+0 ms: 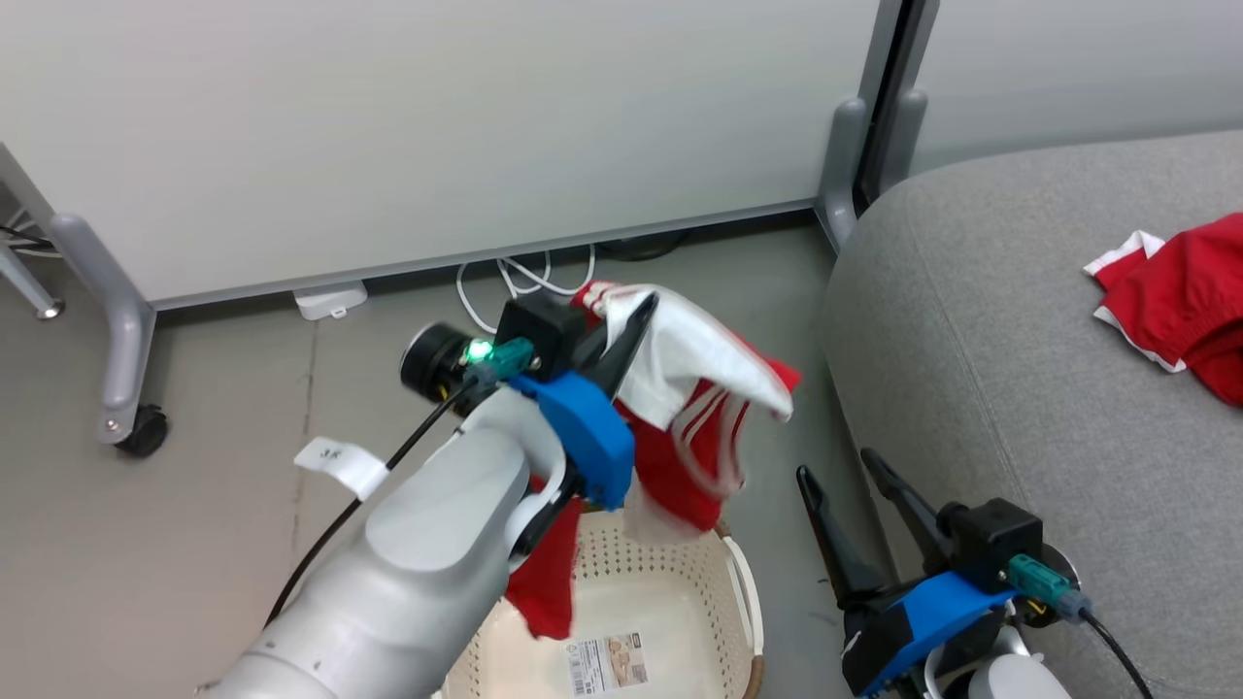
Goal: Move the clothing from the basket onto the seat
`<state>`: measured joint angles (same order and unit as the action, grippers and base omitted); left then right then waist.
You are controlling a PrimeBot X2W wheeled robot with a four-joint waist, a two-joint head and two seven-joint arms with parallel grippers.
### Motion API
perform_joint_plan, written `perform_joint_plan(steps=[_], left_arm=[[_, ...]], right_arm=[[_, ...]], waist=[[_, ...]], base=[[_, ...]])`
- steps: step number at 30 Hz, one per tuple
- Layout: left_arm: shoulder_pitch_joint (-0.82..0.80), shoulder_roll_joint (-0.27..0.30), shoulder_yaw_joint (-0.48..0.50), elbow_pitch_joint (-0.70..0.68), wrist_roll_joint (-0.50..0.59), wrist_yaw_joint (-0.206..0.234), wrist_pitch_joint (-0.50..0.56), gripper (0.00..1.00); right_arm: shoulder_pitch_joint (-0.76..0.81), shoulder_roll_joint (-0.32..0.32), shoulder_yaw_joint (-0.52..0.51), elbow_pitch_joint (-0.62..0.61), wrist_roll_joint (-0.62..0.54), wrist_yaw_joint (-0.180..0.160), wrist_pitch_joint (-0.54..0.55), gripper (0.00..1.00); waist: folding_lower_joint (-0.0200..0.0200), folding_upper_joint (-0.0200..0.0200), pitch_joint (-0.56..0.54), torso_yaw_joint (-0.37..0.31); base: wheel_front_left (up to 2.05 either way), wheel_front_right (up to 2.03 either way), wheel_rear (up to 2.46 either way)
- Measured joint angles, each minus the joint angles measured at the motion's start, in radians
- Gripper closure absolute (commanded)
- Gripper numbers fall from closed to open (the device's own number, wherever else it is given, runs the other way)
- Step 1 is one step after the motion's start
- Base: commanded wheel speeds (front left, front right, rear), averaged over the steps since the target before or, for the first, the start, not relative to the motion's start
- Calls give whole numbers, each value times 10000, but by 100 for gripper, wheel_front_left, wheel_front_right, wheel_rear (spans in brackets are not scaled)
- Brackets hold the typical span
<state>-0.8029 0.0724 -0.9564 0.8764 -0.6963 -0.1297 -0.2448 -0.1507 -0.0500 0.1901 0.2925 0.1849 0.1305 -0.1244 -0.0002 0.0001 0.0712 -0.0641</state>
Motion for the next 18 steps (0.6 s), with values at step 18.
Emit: perform_joint_plan(steps=[18], left_arm=[[-1717, -209, -226, -792, -209, 190, 67, 100]], right_arm=[[268, 2, 456, -236, 136, 0, 387, 0]], waist=[[2, 0, -546, 3]], base=[[0, 0, 0]])
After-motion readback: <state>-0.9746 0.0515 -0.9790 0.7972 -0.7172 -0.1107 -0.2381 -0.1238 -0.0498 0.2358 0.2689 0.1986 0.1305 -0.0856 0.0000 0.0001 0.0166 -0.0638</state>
